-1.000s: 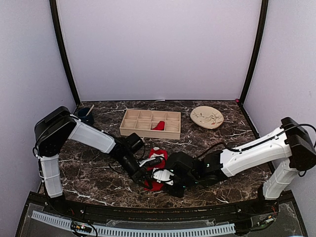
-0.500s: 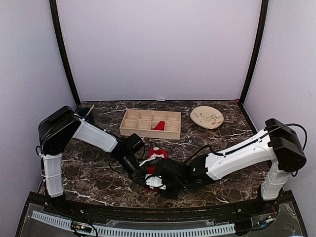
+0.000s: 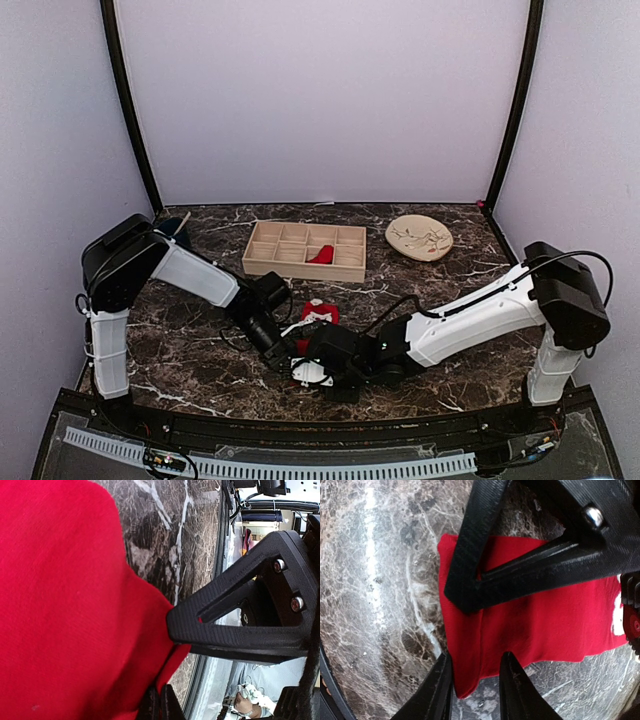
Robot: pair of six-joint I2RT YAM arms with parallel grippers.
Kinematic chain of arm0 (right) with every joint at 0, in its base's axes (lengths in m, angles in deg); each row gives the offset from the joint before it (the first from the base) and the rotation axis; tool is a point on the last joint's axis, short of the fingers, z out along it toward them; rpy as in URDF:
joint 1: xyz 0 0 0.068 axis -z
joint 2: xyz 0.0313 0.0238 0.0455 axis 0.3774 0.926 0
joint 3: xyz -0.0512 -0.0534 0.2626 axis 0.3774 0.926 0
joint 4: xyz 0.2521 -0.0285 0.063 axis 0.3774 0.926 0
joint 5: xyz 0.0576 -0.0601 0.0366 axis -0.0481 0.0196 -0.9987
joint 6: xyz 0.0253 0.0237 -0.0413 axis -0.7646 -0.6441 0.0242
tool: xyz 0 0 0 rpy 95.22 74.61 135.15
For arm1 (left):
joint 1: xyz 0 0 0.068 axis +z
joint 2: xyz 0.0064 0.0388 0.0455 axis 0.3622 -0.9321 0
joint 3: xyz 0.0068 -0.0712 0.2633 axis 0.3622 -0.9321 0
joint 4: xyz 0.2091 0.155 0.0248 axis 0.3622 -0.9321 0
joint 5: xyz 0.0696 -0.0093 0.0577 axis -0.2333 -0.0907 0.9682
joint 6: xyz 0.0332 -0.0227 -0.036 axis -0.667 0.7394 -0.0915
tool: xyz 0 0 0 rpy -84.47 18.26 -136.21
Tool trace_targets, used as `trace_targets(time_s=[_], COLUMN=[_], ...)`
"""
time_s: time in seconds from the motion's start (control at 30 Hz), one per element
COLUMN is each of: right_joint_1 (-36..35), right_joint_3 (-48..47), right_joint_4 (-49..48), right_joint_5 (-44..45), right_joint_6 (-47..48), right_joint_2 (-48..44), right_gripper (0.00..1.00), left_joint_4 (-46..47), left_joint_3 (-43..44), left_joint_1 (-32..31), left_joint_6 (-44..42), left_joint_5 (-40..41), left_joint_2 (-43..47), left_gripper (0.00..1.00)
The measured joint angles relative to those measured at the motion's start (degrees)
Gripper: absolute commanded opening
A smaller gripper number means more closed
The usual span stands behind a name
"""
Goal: Roll the socks
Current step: Roll the sock at the center of the board.
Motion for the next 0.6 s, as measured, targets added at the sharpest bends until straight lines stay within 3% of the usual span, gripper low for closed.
trace_targets(time_s=[0.6], right_joint_1=[1.8], right_joint_3=[-1.8], right_joint_4=[1.4], right_joint_5=[-4.2], right_joint_6=[2.3], right_joint_2=[1.3], right_gripper=[0.08], left_joint_4=[-1.4], left_joint_3=[0.3], left_joint_1=[1.2], left_joint_6=[-0.7], left_joint_5=[-1.4], left_joint_2=[-0.8], left_gripper=[0.03])
